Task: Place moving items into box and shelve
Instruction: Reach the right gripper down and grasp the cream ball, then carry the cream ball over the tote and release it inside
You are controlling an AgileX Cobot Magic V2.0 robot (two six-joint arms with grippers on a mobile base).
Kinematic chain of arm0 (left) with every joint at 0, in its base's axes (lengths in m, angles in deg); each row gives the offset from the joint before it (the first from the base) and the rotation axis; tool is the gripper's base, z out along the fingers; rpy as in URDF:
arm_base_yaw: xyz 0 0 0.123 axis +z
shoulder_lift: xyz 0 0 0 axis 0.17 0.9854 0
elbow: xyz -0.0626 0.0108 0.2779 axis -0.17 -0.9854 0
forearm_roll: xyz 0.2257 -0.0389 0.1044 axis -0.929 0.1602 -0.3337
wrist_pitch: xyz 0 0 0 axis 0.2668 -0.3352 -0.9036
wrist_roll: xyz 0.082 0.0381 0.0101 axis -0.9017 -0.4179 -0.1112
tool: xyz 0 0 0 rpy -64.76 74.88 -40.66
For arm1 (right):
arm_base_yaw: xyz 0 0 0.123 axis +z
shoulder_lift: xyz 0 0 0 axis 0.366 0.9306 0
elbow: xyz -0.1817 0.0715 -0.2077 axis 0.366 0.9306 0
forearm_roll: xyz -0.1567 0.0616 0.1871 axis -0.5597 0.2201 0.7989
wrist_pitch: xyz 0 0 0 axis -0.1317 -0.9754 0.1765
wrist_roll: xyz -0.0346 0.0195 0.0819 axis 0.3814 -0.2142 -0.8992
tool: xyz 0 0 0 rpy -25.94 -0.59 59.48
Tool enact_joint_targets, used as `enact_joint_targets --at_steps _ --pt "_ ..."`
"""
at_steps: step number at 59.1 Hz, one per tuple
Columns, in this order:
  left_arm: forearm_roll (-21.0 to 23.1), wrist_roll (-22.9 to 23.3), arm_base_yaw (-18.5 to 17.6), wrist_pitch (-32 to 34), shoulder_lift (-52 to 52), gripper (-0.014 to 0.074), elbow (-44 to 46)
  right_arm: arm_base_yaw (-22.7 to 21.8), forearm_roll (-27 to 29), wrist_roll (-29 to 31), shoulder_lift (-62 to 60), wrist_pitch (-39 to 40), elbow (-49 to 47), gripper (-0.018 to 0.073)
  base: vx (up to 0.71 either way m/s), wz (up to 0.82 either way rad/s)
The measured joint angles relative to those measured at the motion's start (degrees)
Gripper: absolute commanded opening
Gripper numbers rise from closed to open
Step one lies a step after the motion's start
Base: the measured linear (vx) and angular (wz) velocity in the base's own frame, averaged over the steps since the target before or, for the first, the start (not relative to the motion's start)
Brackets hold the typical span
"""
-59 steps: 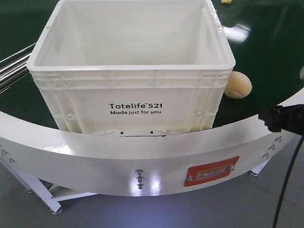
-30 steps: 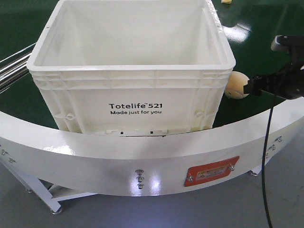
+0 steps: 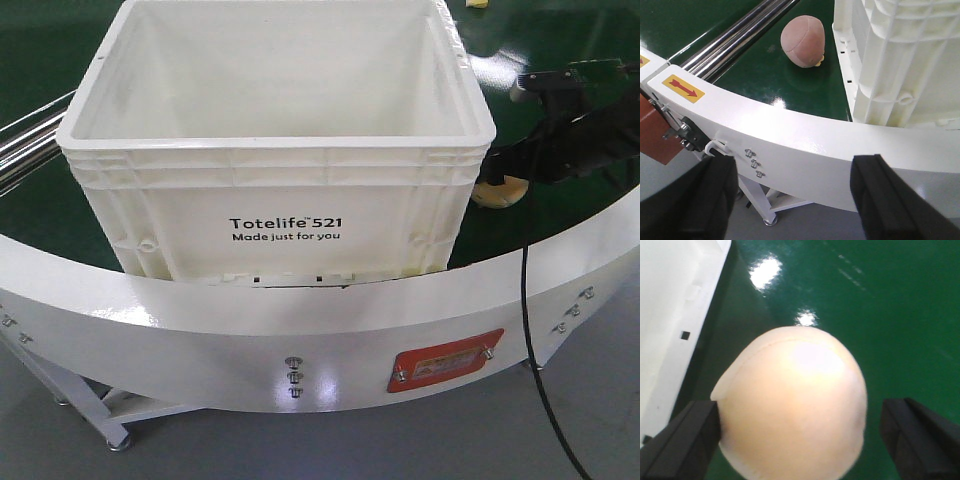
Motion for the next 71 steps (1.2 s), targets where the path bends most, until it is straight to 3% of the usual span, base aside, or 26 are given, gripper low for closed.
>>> enact_joint_targets --at_steps 21,32,49,56,71 --pt "-0.72 0.00 0.00 0.00 0.00 0.0574 0.00 0.00 2.00 2.42 2.29 -3.41 -2.21 0.0323 0.00 0.00" --pt "-2.66 0.00 0.00 0.00 0.00 0.0574 0.00 0.00 0.57 2.42 -1.15 -3.48 -2.15 0.0307 0.00 0.00" --pt "-2.71 0.00 0.00 0.00 0.00 0.0574 0.00 0.75 -1.40 2.42 -18.08 0.23 -2.15 0.0308 0.00 0.00" --pt "-2.41 0.00 0.00 0.00 0.00 0.0574 0.00 4.75 -1.52 2.48 -23.77 1.29 -2.15 0.0309 0.00 0.00" --pt "0.12 0.00 0.00 0.00 0.00 0.0574 0.00 19.36 0.76 2.61 -24.43 7.29 -2.15 0.0324 0.00 0.00"
